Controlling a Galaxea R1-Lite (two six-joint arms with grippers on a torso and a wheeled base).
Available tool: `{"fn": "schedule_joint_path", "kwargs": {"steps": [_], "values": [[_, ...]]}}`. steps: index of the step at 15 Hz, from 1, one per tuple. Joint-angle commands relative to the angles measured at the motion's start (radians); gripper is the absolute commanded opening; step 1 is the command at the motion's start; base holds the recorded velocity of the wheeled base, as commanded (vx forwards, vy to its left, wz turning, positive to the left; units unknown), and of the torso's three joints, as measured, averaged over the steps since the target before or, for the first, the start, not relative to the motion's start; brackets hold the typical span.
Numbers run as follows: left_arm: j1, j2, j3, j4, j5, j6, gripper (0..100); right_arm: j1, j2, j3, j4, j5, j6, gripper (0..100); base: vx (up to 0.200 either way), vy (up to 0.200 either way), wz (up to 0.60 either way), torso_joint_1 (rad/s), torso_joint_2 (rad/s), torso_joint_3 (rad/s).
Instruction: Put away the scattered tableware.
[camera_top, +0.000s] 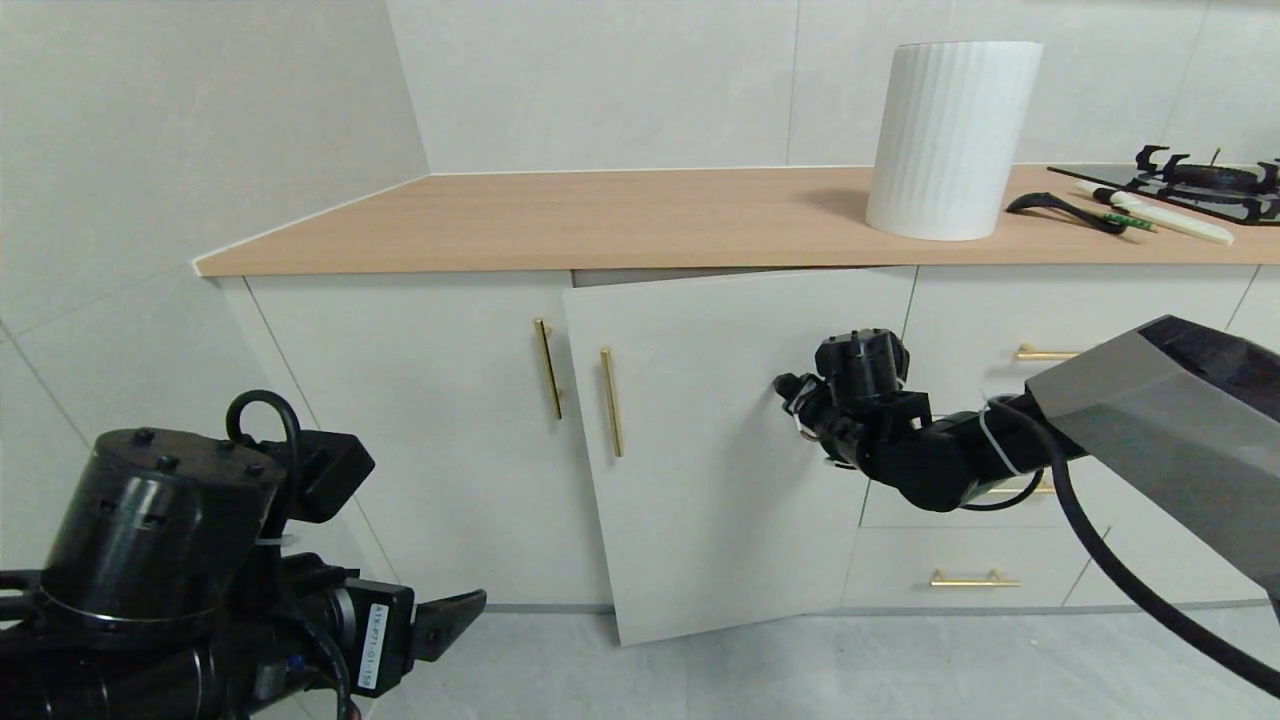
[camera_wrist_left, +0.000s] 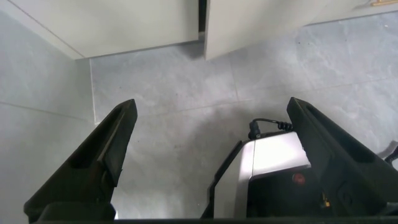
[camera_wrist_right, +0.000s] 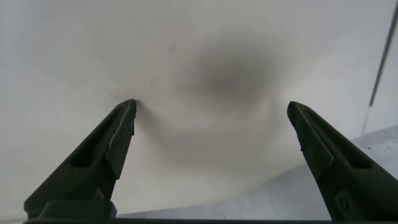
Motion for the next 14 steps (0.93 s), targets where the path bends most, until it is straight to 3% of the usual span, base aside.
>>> {"fn": "schedule_joint_path", "kwargs": {"steps": [1, 4, 14], "values": [[0.000, 0.002, 0.000, 0.000, 0.000, 0.000, 100, -0.016, 0.028, -0.026, -0.002, -0.024, 0.000, 100, 0.000, 0.000, 0.00, 0.000, 0.00, 0.000], [0.000, 0.002, 0.000, 0.000, 0.000, 0.000, 100, -0.028, 0.062, -0.070, -0.001, -0.082, -0.001, 100, 0.000, 0.000, 0.00, 0.000, 0.00, 0.000], [0.000, 0.005, -0.001, 0.000, 0.001, -0.002, 100, -0.043, 0.056, -0.067, -0.001, -0.083, -0.003, 100, 0.000, 0.000, 0.00, 0.000, 0.00, 0.000]]}}
